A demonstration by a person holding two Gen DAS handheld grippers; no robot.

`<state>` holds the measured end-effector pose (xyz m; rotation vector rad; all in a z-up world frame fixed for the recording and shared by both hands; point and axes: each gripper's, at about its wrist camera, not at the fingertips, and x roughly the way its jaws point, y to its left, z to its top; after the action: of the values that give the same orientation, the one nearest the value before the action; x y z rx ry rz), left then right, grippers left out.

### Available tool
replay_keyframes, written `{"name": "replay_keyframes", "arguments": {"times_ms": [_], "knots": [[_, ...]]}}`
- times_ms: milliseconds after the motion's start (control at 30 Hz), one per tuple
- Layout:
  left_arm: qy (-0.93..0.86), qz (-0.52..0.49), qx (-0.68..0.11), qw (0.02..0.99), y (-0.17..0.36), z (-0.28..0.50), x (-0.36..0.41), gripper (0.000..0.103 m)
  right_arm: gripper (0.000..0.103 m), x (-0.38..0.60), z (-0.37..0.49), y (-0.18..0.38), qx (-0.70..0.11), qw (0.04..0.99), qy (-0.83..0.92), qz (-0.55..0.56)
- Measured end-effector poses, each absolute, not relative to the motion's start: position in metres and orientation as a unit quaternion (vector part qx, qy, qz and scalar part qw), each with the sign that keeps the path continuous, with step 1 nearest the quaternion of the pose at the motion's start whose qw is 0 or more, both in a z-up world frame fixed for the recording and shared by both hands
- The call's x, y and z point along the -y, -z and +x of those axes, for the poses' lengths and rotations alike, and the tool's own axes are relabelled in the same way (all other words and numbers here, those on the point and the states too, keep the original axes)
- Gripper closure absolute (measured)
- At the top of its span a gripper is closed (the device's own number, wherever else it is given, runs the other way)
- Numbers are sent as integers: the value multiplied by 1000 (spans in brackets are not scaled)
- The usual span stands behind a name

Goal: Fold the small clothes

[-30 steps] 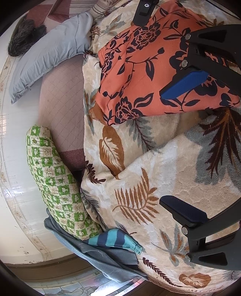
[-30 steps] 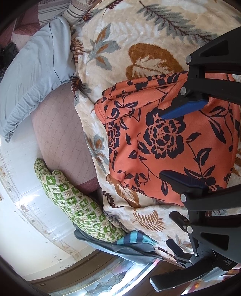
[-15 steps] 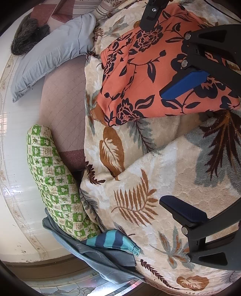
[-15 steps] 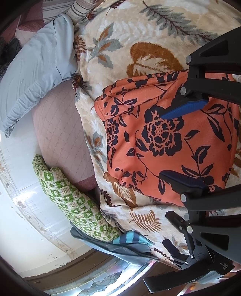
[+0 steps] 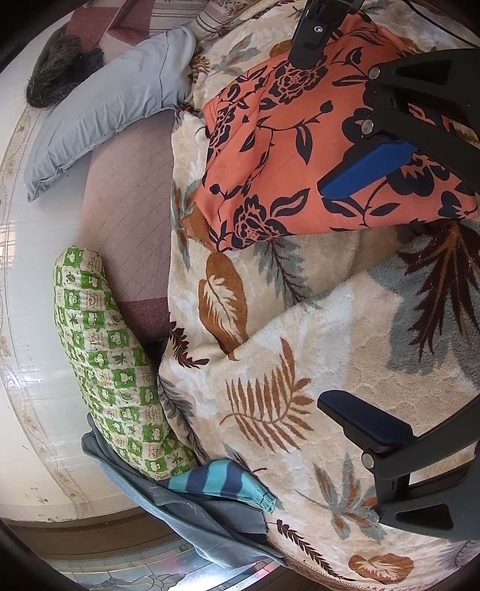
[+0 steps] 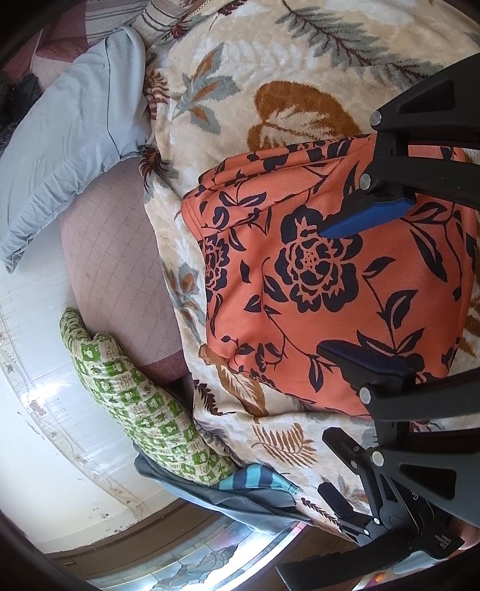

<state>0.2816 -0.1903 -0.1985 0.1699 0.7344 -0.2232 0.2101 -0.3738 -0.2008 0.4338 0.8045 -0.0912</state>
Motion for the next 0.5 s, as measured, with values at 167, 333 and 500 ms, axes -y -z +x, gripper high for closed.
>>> {"name": "replay_keyframes", "arguments": {"times_ms": [167, 333, 500], "knots": [[106, 77, -360, 924, 199, 283, 188, 0, 42, 375, 210, 201, -388, 896, 45, 211], [104, 77, -359, 924, 199, 285, 187, 0, 42, 375, 211, 201, -389, 896, 46, 211], [103, 77, -359, 924, 199, 285, 187, 0, 42, 375, 210, 202, -389, 896, 46, 211]]}}
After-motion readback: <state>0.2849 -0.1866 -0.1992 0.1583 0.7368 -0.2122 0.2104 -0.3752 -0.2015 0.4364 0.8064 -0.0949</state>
